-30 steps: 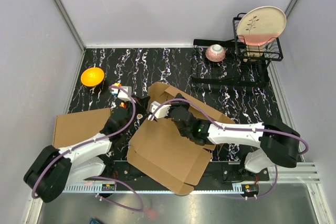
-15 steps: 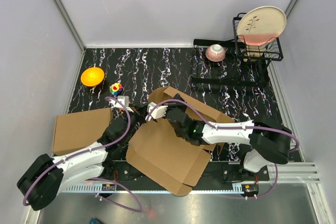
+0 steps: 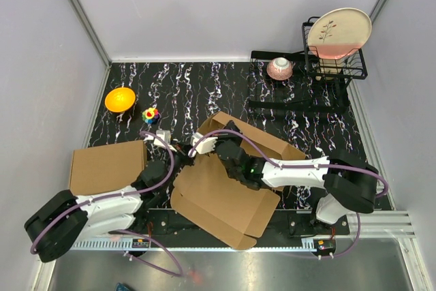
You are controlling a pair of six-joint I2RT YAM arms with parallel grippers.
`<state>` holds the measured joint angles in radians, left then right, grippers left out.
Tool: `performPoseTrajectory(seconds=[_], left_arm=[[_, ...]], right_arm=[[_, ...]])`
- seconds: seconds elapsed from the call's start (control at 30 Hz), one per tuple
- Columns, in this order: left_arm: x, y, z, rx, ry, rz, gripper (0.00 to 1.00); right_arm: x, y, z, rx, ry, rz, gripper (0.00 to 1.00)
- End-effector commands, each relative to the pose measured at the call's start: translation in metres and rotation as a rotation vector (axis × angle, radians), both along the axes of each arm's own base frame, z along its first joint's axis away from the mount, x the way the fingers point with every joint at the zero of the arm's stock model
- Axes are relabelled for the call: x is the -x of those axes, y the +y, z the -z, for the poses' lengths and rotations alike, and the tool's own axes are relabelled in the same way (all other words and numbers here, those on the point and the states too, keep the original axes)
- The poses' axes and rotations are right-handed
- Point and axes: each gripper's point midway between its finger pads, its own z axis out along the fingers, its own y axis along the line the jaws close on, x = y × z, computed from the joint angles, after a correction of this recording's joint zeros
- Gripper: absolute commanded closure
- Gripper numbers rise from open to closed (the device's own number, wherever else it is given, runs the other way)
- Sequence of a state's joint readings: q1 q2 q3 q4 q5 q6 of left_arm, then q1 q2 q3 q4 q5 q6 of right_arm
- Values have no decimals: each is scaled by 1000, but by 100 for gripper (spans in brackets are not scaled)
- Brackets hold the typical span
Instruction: Fold the paper box
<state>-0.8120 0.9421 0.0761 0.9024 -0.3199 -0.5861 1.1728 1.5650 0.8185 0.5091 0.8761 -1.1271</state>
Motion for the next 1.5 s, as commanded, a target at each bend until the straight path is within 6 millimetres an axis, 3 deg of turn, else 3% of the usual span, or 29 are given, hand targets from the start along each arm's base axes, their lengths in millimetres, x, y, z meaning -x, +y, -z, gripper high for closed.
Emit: performPoseTrajectory(seconds=[0.0, 0.53, 1.0, 1.13, 1.47], left_arm=[[9, -16, -6, 57, -12, 52, 100], [15, -48, 16, 29, 11, 135, 97], [14, -39, 13, -3, -16, 110, 83], [16, -36, 13, -18, -15, 110, 65], [15, 4, -7, -47, -64, -30, 53]], right_arm=[[-3, -10, -15, -52, -52, 73, 100], [7, -23, -5, -70, -89, 68, 100], [15, -27, 18, -40, -30, 24, 100], [15, -26, 24, -30, -16, 23, 100], [15, -26, 23, -34, -15, 29, 100]])
